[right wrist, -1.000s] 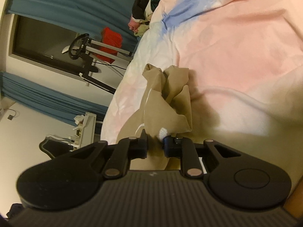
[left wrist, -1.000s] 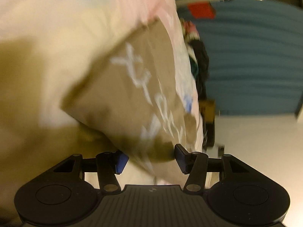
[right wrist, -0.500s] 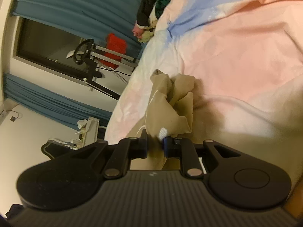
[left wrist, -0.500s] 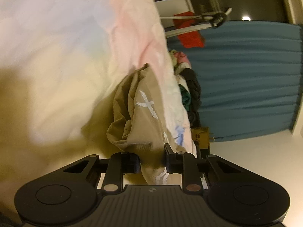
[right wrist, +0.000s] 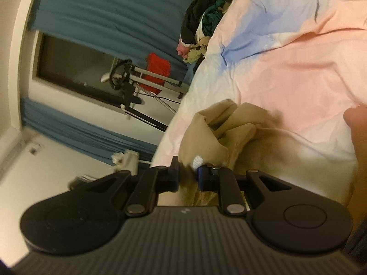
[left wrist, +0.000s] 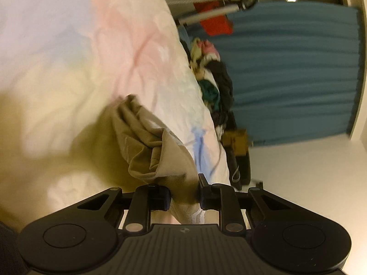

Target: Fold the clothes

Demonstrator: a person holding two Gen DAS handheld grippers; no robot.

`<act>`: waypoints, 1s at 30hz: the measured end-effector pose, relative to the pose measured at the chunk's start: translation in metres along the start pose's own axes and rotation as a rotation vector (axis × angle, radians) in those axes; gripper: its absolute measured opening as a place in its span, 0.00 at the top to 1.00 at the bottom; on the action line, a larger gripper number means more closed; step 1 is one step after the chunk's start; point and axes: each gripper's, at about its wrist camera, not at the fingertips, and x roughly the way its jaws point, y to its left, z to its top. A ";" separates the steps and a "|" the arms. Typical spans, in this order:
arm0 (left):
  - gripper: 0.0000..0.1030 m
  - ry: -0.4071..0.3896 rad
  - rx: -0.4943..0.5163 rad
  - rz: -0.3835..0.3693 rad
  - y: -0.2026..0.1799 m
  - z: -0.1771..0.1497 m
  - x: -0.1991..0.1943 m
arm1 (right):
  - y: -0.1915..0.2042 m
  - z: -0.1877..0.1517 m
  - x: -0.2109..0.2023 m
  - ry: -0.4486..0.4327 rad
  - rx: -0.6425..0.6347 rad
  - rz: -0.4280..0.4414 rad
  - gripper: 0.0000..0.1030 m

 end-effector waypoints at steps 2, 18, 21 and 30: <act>0.77 0.027 0.024 0.018 -0.029 0.006 0.008 | 0.005 0.016 -0.006 0.010 0.052 0.018 0.82; 0.78 0.105 0.277 -0.010 -0.257 0.015 0.271 | 0.064 0.269 0.033 -0.270 -0.097 -0.154 0.82; 0.77 0.085 0.351 -0.055 -0.269 0.012 0.325 | 0.057 0.308 0.049 -0.334 -0.135 -0.174 0.82; 0.78 0.174 0.563 0.038 -0.178 -0.022 0.414 | -0.070 0.293 0.097 -0.230 -0.133 -0.377 0.83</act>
